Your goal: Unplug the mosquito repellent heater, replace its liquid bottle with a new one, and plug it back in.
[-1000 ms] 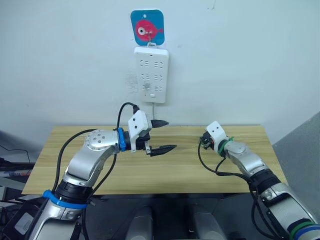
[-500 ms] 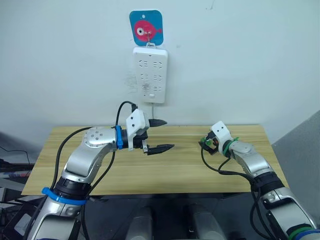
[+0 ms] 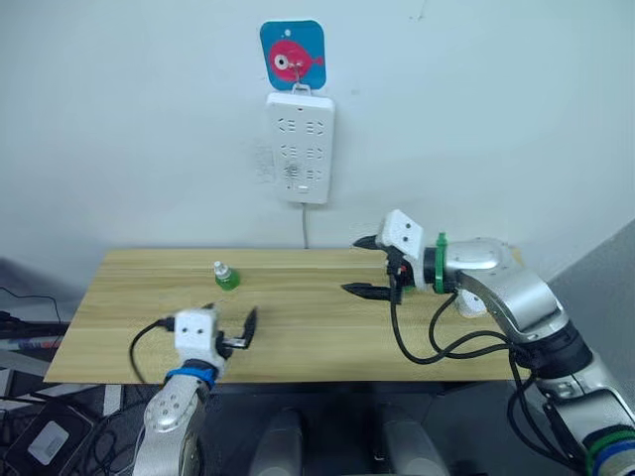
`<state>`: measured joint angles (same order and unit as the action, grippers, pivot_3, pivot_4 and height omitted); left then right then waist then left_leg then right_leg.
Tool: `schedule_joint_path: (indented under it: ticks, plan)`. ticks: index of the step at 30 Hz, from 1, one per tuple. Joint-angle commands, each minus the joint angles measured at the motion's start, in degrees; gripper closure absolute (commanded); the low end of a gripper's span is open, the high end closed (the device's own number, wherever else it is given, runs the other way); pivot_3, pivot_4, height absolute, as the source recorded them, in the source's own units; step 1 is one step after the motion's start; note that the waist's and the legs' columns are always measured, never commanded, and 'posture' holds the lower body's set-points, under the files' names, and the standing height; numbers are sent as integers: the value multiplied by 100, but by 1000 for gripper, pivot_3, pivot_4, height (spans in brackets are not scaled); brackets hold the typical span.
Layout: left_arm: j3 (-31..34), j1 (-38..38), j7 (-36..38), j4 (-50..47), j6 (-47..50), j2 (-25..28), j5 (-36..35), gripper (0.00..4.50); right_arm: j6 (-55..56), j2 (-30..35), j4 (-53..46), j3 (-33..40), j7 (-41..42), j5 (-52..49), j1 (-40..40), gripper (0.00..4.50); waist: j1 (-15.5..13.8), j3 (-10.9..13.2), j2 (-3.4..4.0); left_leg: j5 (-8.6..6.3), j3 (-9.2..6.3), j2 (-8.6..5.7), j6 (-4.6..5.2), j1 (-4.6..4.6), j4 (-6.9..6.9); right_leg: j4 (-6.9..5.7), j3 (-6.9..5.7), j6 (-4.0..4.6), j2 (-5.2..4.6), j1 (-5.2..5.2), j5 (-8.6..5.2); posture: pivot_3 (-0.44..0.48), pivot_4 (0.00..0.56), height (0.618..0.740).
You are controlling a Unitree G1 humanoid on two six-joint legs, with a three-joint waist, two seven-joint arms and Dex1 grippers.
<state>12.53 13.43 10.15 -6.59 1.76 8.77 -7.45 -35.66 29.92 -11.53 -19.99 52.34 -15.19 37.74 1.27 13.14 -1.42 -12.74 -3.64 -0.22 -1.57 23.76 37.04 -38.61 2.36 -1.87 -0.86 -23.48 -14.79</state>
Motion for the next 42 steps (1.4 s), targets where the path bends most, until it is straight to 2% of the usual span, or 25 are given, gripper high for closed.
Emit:
schedule_joint_path:
  ticks: [1, 6, 12, 18, 24, 29, 39, 42]
  plan:
    - [267, -194, -461, 494, -466, -196, 21, 0, -211, -370, -189, -117, 33, -158, 274, 29, -28, 45, -6, 0, 3, 0, 0, -1, 0, 0, -3, 0, -4, 3, 0, 65, 287, 740]
    - [399, -805, -577, 1669, -1002, -193, -14, 0, -364, -804, -283, -485, 53, -35, 532, 29, -95, 149, -20, 0, 2, -7, 0, 3, 0, -2, -8, 1, -12, 1, 1, 68, 311, 740]
    - [445, -1995, -237, 3475, -1629, 164, -90, 0, -686, -1496, -70, -416, -177, -175, 1089, 29, -96, 217, -25, 1, 0, -9, -1, 8, -2, -11, -16, 1, -16, -8, 1, 50, 322, 740]
    - [466, -3078, -274, 4980, -2089, 506, -48, 0, -628, -1662, 194, -413, -294, -57, 1292, 29, -91, 243, -34, 0, -10, -16, -1, 11, -6, -8, -29, 0, -23, -10, 1, 36, 318, 740]
    - [340, -4032, 122, 6247, -2278, 712, -48, 0, -908, -1721, 165, -312, -382, -145, 1366, 29, -36, 291, -51, 0, -11, -15, -1, 18, -8, -12, -38, 0, -24, -21, 2, 6, 322, 740]
    - [292, -4318, 183, 6694, -2430, 786, 31, 0, -1036, -1743, 109, -279, -427, -171, 1394, 29, 57, 295, -55, 0, -8, -15, -2, 38, -8, -13, -40, -1, -26, -41, 2, -7, 321, 740]
    - [296, -4294, 106, 6836, -2626, 1033, 119, 0, -1065, -1862, 214, -190, -548, -236, 1486, 29, 121, 307, -55, 0, -10, -11, -2, 60, -9, -27, -37, 0, -29, -71, 2, -15, 318, 740]
    - [333, -4360, 170, 6958, -2525, 1138, 79, 597, -1122, -1842, 193, -171, -547, -270, 1478, 0, 121, 308, -55, 0, -8, -13, -2, 61, -9, -25, -35, 0, -32, -71, 2, -12, 321, 740]
